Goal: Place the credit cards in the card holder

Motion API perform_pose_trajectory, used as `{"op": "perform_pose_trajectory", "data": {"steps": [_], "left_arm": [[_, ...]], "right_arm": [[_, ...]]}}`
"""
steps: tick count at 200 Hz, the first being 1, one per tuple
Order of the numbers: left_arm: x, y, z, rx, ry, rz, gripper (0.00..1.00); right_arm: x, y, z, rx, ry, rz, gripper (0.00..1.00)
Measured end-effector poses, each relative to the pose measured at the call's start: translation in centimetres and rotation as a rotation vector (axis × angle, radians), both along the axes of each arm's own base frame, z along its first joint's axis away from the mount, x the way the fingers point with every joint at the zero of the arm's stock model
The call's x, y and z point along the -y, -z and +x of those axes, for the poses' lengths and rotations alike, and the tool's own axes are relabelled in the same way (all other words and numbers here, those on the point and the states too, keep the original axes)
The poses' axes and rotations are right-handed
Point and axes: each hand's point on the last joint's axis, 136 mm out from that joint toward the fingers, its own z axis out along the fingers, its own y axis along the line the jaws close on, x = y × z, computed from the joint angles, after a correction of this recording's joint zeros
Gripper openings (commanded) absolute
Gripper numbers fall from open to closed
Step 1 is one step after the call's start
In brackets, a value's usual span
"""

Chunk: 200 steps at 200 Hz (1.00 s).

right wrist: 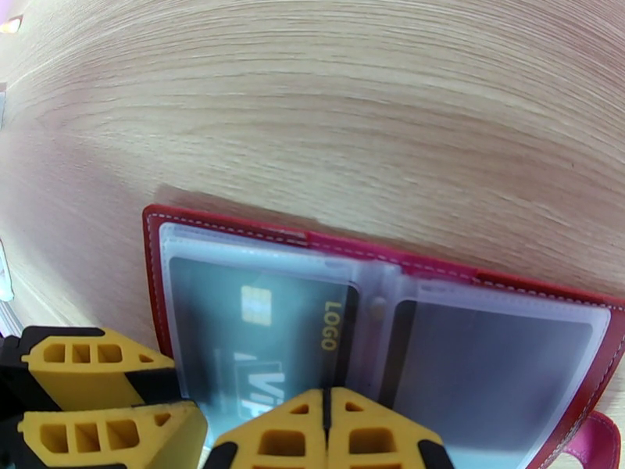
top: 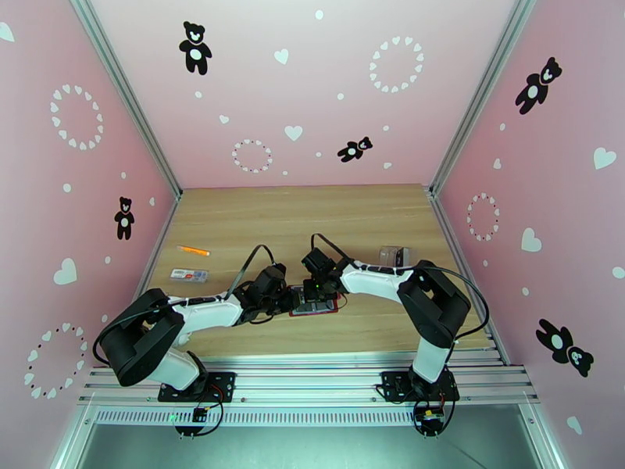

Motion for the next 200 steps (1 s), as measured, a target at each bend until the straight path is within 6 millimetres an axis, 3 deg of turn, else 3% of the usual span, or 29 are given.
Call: {"op": "perform_pose_trajectory", "data": {"steps": [45, 118, 200], "left_arm": [[0.2, -0.2, -0.1, -0.005, 0.01, -0.011, 0.23], [1.1, -1.3, 0.3, 0.009, 0.023, -0.04, 0.23], [3.2, -3.9, 1.2, 0.056, 0.054, -0.09, 0.24]], "right_arm": [[0.0, 0.0, 0.0, 0.0, 0.001, 0.0, 0.03], [0.5, -1.1, 0.1, 0.03, 0.01, 0.002, 0.13], [2.7, -2.2, 0.4, 0.066, 0.052, -0.006, 0.19]]}}
